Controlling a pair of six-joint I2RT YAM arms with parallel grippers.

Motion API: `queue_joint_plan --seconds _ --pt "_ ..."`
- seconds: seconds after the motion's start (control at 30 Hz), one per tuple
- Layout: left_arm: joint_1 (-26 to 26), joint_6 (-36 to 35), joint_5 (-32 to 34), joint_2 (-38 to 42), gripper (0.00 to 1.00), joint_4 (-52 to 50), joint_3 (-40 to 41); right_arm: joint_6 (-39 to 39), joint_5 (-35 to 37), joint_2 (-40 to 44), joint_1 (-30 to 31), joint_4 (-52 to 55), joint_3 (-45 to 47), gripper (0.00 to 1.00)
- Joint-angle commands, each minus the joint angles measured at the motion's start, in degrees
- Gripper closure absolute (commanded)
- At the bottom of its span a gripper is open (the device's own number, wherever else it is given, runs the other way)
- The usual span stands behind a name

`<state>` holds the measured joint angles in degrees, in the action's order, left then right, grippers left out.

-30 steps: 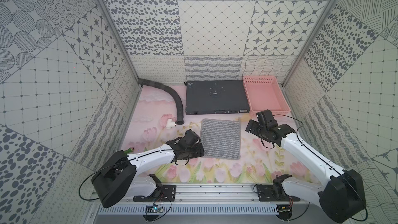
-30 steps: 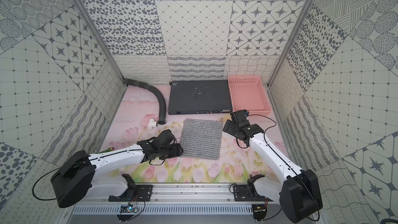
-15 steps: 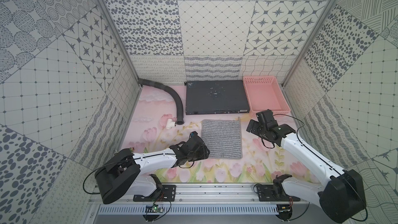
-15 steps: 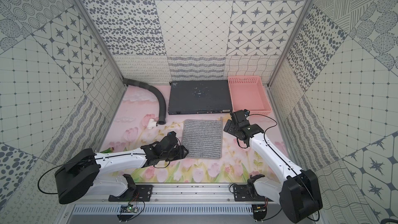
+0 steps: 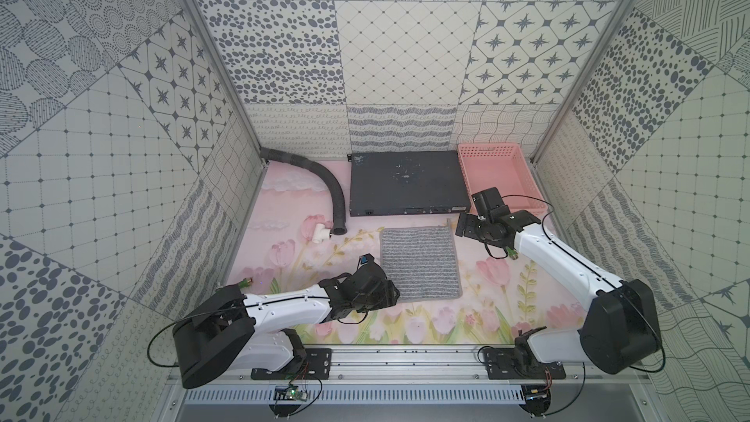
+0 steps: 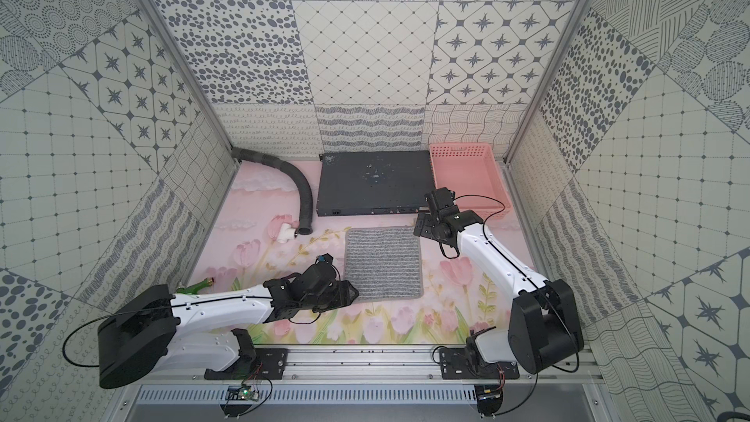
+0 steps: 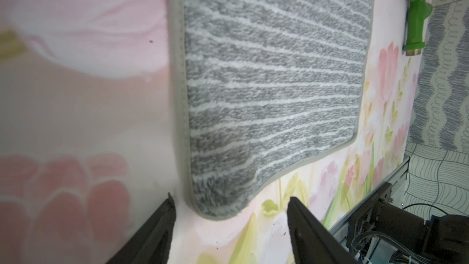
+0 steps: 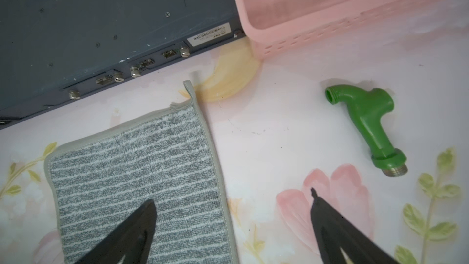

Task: Fold the square dishcloth
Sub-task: Flatten out the cleaning item at the center of the board, then fold the cleaning item at the center of the board.

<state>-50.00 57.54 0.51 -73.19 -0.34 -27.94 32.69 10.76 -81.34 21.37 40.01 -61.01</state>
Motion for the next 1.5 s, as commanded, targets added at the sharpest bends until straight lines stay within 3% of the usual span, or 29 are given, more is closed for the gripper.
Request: queue_joint_plan --seconds 0.0,0.13,0.37,0.53,0.73,1.0,1.47 --pt "-0.13 0.28 7.00 4.01 0.27 -11.60 -1.76 -2.46 -0.51 -2.88 0.75 -0.58 -3.24 0.04" --pt "1.89 -4.97 10.11 4.70 0.23 -14.98 -6.74 -3.32 0.26 -7.47 1.55 -0.57 -6.77 0.09" --pt "11.99 -15.69 4.63 -5.16 0.17 -14.07 -19.48 -3.66 0.75 -14.95 1.92 -0.74 -12.82 0.15" --pt "17.33 -21.13 1.59 -16.13 0.22 -11.41 -28.36 -4.09 0.44 -20.09 2.36 -1.34 -16.03 0.21" --pt "22.88 -22.87 -4.41 -27.13 0.33 -8.73 -35.82 -4.30 0.91 -24.55 2.71 -1.51 -19.25 0.31" --pt "25.91 -26.64 -8.89 -36.97 0.38 -11.26 -44.28 -3.73 1.89 -28.32 2.98 -1.69 -21.81 0.37" --pt "26.36 -29.81 -11.33 -42.98 0.47 -12.38 -47.64 -2.26 3.59 -33.41 3.12 -1.69 -23.41 0.41"
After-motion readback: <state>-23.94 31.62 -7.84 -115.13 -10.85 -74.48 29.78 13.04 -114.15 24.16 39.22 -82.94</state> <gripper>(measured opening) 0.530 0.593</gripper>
